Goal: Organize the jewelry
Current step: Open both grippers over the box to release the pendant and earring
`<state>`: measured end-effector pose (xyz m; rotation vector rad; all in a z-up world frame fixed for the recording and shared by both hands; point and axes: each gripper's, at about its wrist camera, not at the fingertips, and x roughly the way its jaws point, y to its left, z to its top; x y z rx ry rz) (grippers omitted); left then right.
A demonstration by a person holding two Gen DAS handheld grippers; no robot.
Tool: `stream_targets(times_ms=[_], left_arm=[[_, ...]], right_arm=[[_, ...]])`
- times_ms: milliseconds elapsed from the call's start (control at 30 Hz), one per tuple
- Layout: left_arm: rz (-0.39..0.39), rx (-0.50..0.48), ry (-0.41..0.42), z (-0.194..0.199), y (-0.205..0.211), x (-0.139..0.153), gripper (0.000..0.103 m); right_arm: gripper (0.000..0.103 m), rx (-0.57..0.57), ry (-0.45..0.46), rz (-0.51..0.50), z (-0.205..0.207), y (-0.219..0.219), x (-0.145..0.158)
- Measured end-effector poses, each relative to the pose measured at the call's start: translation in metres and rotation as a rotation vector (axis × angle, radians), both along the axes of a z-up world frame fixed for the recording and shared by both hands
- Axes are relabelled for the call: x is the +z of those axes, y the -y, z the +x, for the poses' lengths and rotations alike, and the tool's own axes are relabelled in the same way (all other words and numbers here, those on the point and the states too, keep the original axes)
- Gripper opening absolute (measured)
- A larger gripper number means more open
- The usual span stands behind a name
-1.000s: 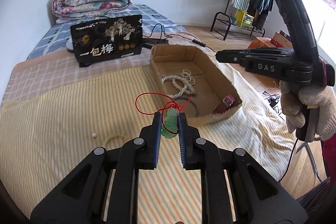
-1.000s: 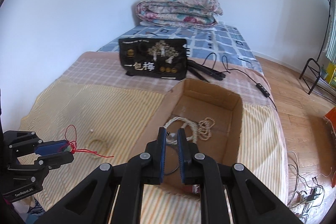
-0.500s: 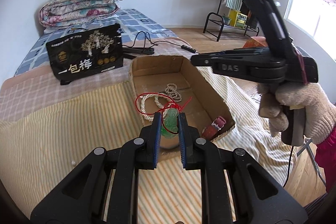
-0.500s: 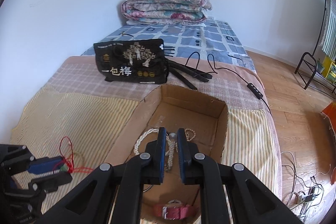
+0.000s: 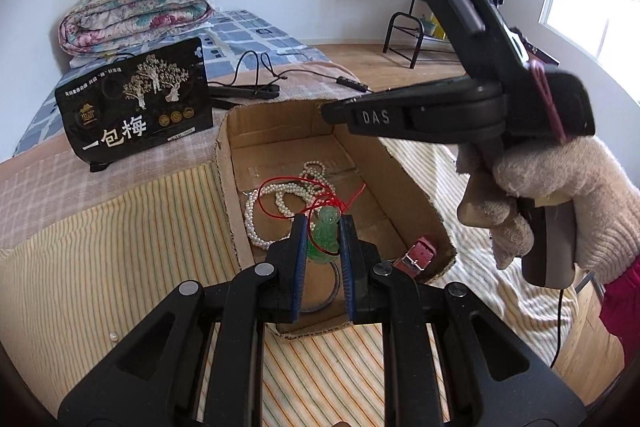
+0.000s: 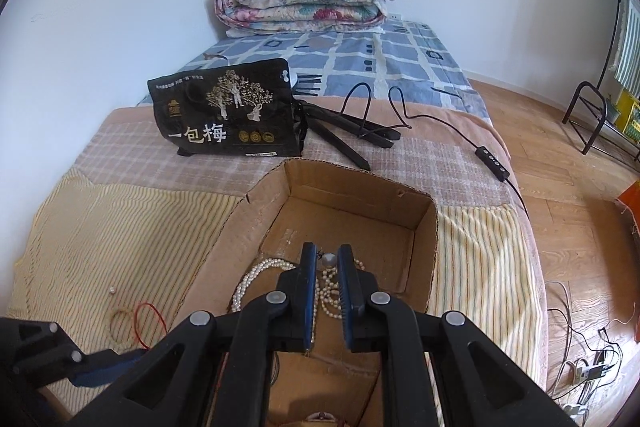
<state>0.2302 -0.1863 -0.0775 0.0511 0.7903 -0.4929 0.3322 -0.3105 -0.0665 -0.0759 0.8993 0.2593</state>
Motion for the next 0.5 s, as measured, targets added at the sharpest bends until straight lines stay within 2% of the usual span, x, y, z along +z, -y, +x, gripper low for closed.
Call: stream_targets(times_ms=[500], left_arm=[[0.002,0.021,-0.025,0.016,0.002,-0.016,0.014]], right_arm=[[0.009,0.007,-0.048,0.031,0.015,-0.002,-0.016]])
